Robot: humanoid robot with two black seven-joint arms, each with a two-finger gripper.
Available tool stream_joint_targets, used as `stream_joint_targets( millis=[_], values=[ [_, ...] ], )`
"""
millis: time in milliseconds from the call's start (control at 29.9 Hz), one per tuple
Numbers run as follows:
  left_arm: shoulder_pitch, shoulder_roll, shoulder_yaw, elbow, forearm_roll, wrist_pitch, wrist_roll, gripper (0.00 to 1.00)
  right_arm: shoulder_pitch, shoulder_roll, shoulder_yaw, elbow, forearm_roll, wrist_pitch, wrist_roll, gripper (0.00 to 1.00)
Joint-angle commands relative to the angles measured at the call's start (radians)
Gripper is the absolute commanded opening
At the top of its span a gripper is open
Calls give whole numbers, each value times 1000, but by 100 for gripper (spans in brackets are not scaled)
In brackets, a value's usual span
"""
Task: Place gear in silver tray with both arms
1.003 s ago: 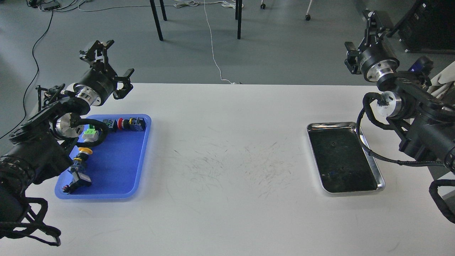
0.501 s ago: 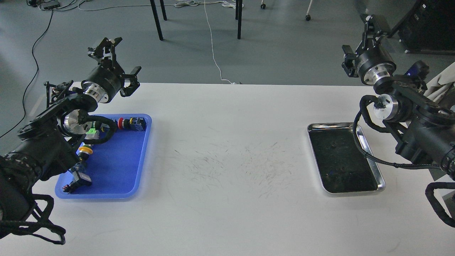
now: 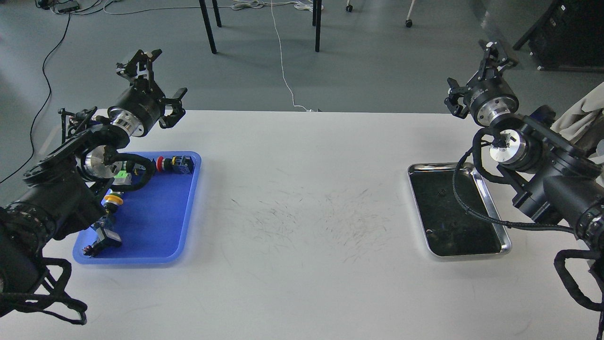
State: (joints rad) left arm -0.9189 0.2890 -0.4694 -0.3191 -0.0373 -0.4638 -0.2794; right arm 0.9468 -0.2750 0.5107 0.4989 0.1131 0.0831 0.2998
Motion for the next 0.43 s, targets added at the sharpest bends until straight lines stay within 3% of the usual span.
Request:
stream_joint_targets(
  millis=[0, 401],
  values=[
    [5, 2, 0, 0, 0, -1, -3, 98, -6, 0, -3, 1, -3, 3, 1, 100],
    [9, 4, 1, 0, 0, -1, -3, 98, -11, -1, -3, 12, -3, -3, 4, 100]
  ],
)
